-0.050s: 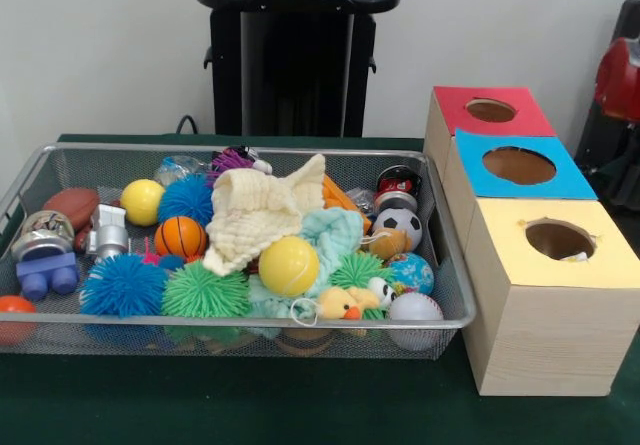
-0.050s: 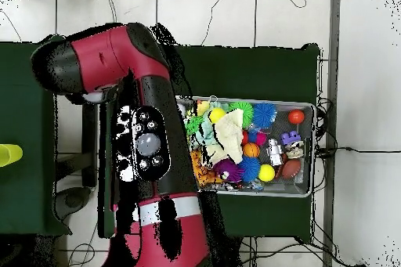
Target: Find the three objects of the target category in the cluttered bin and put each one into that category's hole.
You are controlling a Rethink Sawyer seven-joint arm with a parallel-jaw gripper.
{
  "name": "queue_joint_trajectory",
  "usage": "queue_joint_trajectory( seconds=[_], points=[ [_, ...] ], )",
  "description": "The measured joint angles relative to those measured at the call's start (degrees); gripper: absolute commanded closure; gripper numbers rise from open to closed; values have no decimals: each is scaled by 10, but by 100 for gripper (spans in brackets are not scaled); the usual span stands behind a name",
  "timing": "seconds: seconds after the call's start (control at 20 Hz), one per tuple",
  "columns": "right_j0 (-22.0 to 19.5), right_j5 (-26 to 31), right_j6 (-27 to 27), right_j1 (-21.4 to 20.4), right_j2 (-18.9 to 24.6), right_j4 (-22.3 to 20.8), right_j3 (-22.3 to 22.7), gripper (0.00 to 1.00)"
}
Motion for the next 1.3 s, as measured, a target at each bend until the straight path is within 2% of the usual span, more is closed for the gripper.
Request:
queue_joint_trajectory(
  seconds=[0.45, 0.8, 1.3],
  points=[
    [-13, 0, 0, -42, 0, -5, 5, 100],
    [-28, -4, 0, -67, 0, -44, 7, 100],
    [-43, -16, 0, -81, 0, -66, 13, 100]
  ],
)
